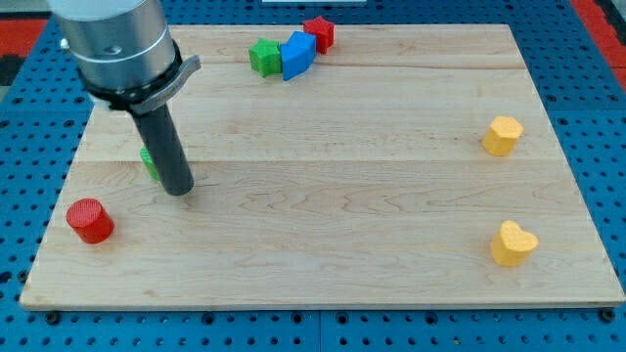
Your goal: Push the green circle into the blue triangle
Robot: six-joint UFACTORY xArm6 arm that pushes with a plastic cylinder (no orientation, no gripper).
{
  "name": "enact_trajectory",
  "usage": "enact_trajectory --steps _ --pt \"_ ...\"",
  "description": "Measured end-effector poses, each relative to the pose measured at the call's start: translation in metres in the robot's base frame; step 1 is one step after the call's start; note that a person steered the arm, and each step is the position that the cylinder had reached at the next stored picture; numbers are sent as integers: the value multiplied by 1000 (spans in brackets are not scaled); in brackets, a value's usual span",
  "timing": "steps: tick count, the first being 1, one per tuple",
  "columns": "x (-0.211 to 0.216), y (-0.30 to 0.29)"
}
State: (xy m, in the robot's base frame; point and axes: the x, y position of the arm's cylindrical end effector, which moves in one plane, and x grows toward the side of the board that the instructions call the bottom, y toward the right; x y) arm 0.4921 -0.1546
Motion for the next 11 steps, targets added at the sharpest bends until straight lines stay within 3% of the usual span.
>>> enact_trajectory --steps 1,3,4,5,6,8,11 --pt "-13 -46" --pt "-156 -15" --pt "-151 3" --pt "-116 -52" --pt "-91 -13" --pt "-154 75" --pt "-185 82"
